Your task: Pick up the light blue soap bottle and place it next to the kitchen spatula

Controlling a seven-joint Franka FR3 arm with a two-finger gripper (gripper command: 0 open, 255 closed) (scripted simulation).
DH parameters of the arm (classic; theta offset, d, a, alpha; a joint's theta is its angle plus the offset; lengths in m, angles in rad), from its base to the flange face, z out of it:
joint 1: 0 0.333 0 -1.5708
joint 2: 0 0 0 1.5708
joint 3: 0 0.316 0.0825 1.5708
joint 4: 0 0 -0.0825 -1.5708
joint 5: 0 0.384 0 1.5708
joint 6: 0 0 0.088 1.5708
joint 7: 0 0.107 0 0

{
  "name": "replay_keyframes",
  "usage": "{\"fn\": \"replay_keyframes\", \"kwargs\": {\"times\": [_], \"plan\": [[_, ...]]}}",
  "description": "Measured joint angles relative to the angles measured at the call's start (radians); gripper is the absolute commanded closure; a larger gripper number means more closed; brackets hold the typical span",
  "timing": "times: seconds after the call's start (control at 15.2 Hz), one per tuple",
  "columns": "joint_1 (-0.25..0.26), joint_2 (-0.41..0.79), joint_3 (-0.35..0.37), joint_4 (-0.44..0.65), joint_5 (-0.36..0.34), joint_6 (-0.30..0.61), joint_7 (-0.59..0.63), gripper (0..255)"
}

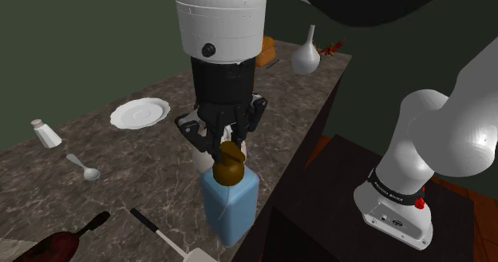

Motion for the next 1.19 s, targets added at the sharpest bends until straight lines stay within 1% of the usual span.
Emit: {"fn": "replay_keyframes", "kwargs": {"times": [0.86, 1.19], "plan": [[0.003, 0.03, 0.019, -0.149, -0.005, 0.176, 0.008, 255], [0.003, 0.035, 0.021, -0.159, -0.006, 0.191, 0.009, 255]]}}
